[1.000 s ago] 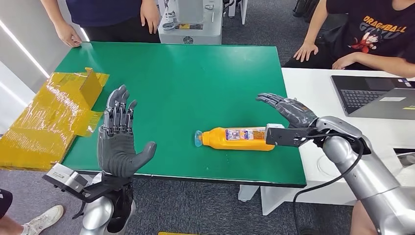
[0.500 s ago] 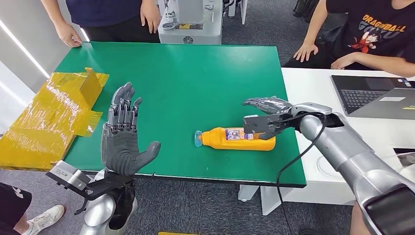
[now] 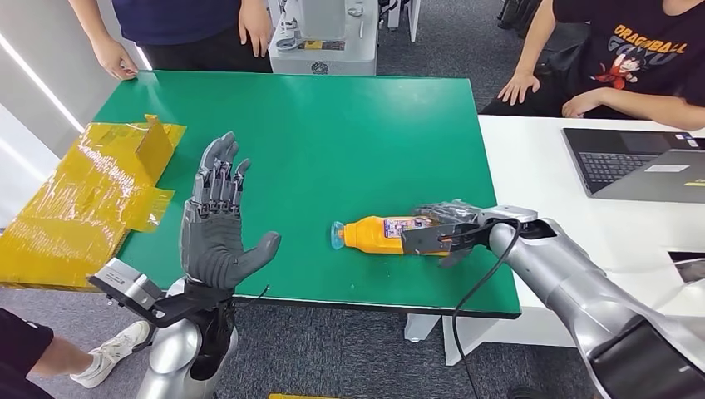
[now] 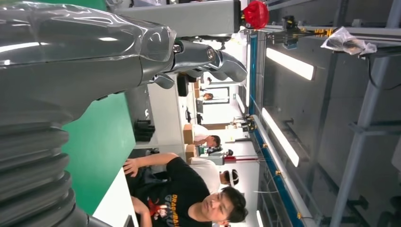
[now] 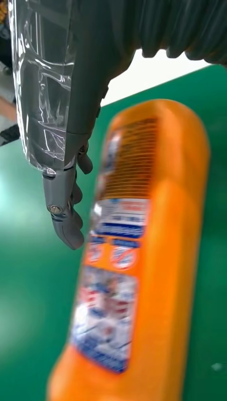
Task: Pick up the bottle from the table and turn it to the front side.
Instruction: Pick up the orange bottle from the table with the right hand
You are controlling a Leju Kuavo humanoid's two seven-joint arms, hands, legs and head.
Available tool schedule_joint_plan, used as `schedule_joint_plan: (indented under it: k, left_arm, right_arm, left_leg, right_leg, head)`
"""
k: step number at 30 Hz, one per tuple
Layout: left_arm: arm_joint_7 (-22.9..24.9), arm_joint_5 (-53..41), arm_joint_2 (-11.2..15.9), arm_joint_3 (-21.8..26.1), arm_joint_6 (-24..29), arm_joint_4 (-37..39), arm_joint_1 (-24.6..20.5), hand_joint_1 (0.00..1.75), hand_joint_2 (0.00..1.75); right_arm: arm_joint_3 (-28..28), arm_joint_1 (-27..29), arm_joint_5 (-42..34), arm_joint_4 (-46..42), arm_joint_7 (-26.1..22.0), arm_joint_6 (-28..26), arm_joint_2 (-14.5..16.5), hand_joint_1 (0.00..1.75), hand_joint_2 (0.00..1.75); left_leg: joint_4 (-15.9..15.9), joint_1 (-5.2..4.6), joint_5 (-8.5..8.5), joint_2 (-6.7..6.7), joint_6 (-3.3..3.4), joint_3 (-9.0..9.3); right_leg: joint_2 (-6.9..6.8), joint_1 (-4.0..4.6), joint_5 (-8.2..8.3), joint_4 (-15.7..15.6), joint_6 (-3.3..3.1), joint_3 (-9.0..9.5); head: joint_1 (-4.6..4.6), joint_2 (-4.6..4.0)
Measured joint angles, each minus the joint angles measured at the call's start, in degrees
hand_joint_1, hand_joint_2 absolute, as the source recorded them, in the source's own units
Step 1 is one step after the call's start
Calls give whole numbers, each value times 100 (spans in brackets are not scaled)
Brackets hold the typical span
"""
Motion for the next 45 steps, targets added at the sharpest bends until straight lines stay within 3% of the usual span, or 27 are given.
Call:
schedule_joint_plan:
  k: [14, 33, 34, 37, 38, 45]
  left_arm:
    - [30, 84, 51, -71, 60, 144, -19, 0, 175]
    - [31, 78, 87, -71, 103, 149, -9, 0, 175]
    - [32, 73, 87, -71, 111, 154, -4, 0, 175]
    - [34, 39, 86, -71, 103, 186, 7, 0, 175]
    - [34, 26, 85, -71, 84, 200, 8, 0, 175]
    - [31, -14, 85, -69, -22, 307, 4, 0, 175]
  right_arm:
    - [60, 257, 61, 233, 218, -260, -149, 0, 175]
    - [172, 333, 274, 263, 255, -600, -100, 0, 175]
    - [188, 341, 316, 265, 274, -672, -91, 10, 175]
    - [223, 353, 435, 276, 299, -795, -66, 131, 175]
    - [235, 353, 476, 282, 298, -819, -62, 164, 175]
    - [280, 356, 531, 309, 181, -1079, -60, 174, 175]
  left_leg:
    - [0, 1, 0, 1, 0, 5]
    - [1, 1, 0, 1, 0, 21]
    - [1, 1, 0, 1, 0, 20]
    - [1, 1, 0, 1, 0, 20]
    - [1, 1, 0, 1, 0, 20]
    - [1, 1, 0, 1, 0, 19]
  right_leg:
    - [2, 0, 0, 0, 0, 5]
    - [2, 1, 0, 0, 0, 23]
    - [2, 0, 0, 0, 0, 22]
    - [2, 0, 0, 0, 0, 22]
    - [2, 0, 0, 0, 0, 22]
    - [2, 0, 0, 0, 0, 21]
  head:
    - [0, 0]
    - [0, 0]
    - [0, 0]
    - [0, 0]
    - [0, 0]
    - [1, 0]
